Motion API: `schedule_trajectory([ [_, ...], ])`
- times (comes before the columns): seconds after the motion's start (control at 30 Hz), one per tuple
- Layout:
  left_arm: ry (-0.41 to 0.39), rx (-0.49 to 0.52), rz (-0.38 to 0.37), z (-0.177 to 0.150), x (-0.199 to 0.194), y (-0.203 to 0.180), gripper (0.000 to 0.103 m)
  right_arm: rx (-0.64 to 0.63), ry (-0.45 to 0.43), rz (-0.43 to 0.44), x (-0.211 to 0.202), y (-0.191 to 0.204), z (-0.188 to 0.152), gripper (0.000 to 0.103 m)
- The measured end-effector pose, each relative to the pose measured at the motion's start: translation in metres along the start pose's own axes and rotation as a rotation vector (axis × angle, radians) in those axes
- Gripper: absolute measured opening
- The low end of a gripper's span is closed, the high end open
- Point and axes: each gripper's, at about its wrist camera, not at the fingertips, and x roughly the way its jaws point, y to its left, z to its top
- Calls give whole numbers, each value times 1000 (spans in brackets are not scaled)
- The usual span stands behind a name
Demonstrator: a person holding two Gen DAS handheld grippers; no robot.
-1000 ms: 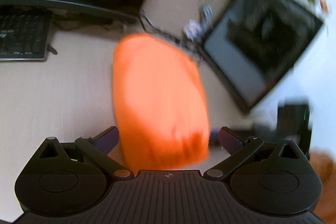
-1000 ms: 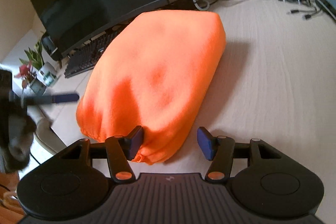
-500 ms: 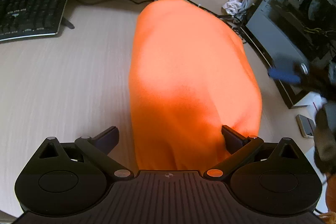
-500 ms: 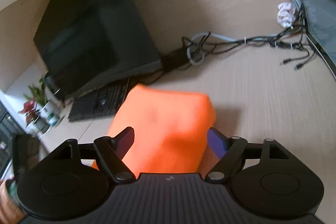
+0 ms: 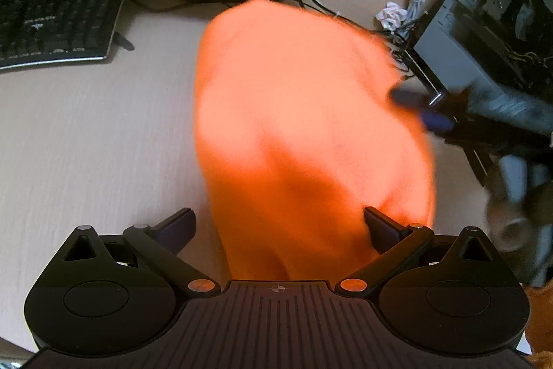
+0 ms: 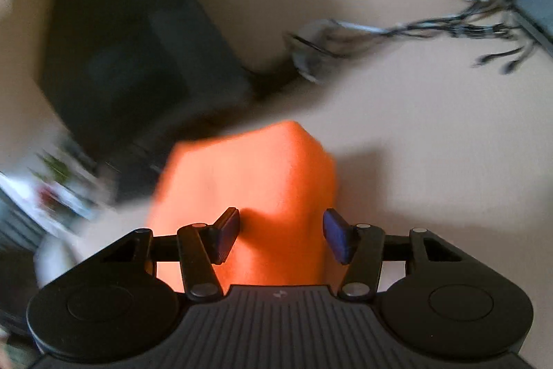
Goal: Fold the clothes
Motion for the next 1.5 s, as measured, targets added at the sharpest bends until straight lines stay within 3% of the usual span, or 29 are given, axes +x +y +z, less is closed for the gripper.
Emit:
schedule_trajectory([
  [0.1, 21, -15, -36, -1, 1, 0, 103, -107, 9, -87, 0, 10, -11, 64],
  [0.17, 41, -51, -107, -4, -3, 4, 103, -150, 1, -115, -4, 16, -14, 65],
  [0.23, 65, -90, -192, -8, -6, 7, 103, -90, -1, -26, -15, 11, -10, 77],
  [0.27, 70, -95, -200, -10, -5, 7, 103, -54, 3, 24, -18, 7, -10, 87],
  [0.3, 75, -101, -208, -13, -4, 7, 103, -33, 16, 57, -19, 3, -11, 90],
  [0.37, 88, -118, -221, -16, 2, 7, 103, -1, 44, 114, -19, -2, -14, 90],
  [0.5, 106, -142, -216, -16, 11, 6, 103, -56, 102, 116, -8, 9, -27, 90],
  [0.7, 82, -115, -270, -8, -3, 15, 103, -85, 68, 96, -9, 13, -29, 90],
  [0.8, -18, -117, -228, 15, -23, 31, 103, -155, 23, 58, -19, 21, -26, 90],
  [0.93, -93, -137, -111, 59, -15, 36, 103, -192, 41, 94, -21, 27, -26, 90],
  [1.0, -82, -112, -36, 79, 8, 33, 103, -191, 52, 95, -15, 29, -26, 91],
  [1.13, -58, -82, 5, 89, 28, 38, 103, -222, 44, -40, 7, 36, -16, 90],
  [1.37, -106, -102, 102, 95, 11, 78, 103, -306, 57, 163, 80, 79, 9, 90],
  [1.5, -130, -141, 168, 100, -4, 110, 103, -388, 52, 192, 115, 107, 20, 90],
])
